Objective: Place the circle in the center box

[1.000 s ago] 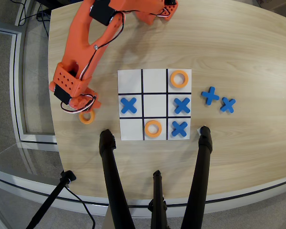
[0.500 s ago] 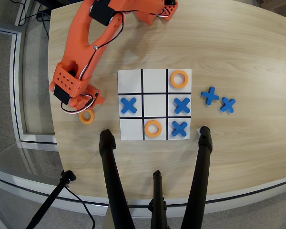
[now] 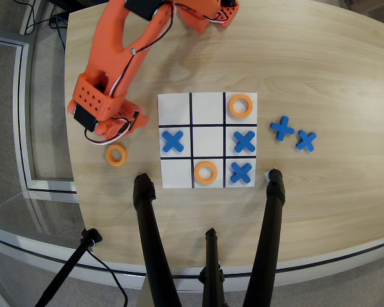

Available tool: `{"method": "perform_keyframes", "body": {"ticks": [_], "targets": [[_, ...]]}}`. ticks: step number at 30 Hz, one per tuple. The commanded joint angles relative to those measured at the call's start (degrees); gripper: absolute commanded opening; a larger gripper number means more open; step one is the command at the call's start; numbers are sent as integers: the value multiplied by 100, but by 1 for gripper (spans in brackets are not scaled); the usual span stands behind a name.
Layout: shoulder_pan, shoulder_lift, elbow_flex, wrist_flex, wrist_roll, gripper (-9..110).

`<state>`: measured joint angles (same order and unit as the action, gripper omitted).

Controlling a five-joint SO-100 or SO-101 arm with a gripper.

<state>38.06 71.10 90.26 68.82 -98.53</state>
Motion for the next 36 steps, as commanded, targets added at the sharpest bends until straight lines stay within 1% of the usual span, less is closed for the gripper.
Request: {"method": "perform_keyframes", "body": {"ticks": [1, 5, 10, 12, 14, 23, 31, 34, 36], "targets": [[0, 501, 439, -299, -35, 20], [-79, 694, 932, -703, -35, 20], [-88, 606, 1046, -1072, 9, 15], [-53, 536, 976, -1090, 18, 9], [-26, 475, 923, -1090, 18, 0], [-79, 659, 958, -1002, 44, 0], [-536, 1819, 817, -360, 378, 0], [-800, 2197, 519, -114, 624, 0], [-958, 2338, 9, 70, 853, 0]]}}
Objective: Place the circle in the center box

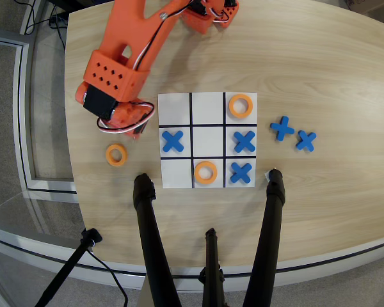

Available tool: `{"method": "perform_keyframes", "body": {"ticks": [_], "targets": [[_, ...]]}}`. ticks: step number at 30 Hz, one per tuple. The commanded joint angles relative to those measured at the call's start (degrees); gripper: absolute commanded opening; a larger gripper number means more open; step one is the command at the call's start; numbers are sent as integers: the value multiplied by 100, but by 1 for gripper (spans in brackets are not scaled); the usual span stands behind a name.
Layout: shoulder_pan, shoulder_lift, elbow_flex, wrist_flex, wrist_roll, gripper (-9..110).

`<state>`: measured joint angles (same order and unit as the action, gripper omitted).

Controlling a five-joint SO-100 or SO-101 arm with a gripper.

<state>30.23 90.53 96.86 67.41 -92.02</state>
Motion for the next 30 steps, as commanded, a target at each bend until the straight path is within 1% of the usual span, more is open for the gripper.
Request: {"method": "perform_keyframes", "body": {"ticks": [1, 4, 7, 13, 16, 21, 23, 26, 30], "targets": [[-229, 431, -1020, 325, 299, 0], [-352, 422, -2285, 527, 615, 0], [-466, 396, -3155, 765, 650, 0], [-984, 703, -3454, 1248, 589, 0], [-1354, 984, -3103, 1485, 589, 0], [-2136, 1600, -1863, 1450, 659, 0], [-2505, 1775, -1310, 1213, 773, 0], [-2988, 1846, -439, 536, 923, 0], [-3366, 1731, 624, -316, 1020, 0]]}}
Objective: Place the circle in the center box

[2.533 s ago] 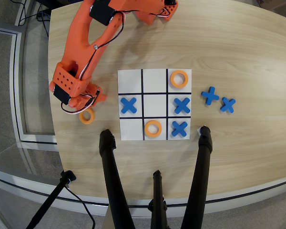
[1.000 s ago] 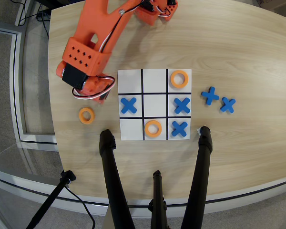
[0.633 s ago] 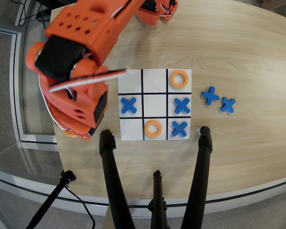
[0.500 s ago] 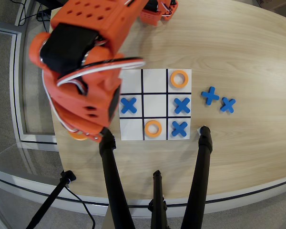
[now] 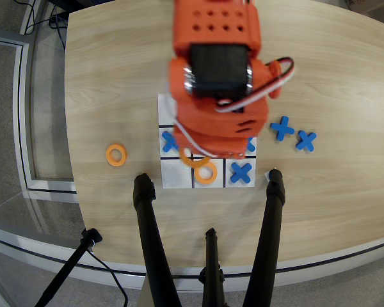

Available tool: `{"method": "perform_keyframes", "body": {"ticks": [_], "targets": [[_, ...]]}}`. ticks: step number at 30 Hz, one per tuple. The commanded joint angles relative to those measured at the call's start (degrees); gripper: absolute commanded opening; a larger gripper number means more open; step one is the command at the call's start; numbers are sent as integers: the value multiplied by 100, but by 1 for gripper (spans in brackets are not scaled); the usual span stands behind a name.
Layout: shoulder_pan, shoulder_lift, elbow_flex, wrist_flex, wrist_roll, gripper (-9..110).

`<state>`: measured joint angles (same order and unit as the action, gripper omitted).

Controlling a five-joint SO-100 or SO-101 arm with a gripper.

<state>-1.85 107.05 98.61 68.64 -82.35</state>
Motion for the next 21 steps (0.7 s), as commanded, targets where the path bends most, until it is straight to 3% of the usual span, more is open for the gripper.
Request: {"method": "perform_keyframes", "body": {"ticks": [1, 10, 21], "targets": [[-193, 44, 650, -580, 53, 0], [-185, -738, 1582, -1854, 53, 0], [-141, -1617, 1397, -2145, 79, 0]]}}
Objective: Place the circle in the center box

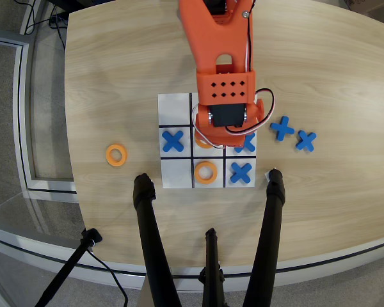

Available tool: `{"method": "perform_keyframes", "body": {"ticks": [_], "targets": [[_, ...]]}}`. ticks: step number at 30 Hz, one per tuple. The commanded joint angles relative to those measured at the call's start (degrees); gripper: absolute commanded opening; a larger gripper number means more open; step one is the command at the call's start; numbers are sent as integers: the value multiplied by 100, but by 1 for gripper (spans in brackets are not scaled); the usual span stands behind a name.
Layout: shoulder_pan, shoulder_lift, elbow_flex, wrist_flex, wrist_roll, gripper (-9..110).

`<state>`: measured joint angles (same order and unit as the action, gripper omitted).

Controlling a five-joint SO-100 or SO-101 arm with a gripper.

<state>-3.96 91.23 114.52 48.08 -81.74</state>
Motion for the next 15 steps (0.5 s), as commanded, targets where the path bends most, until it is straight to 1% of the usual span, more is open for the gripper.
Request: {"method": "perform_keyframes", "body": {"ticks": [1, 15], "targets": [[79, -88, -185, -141, 26, 0], [0, -606, -290, -457, 158, 0]]}}
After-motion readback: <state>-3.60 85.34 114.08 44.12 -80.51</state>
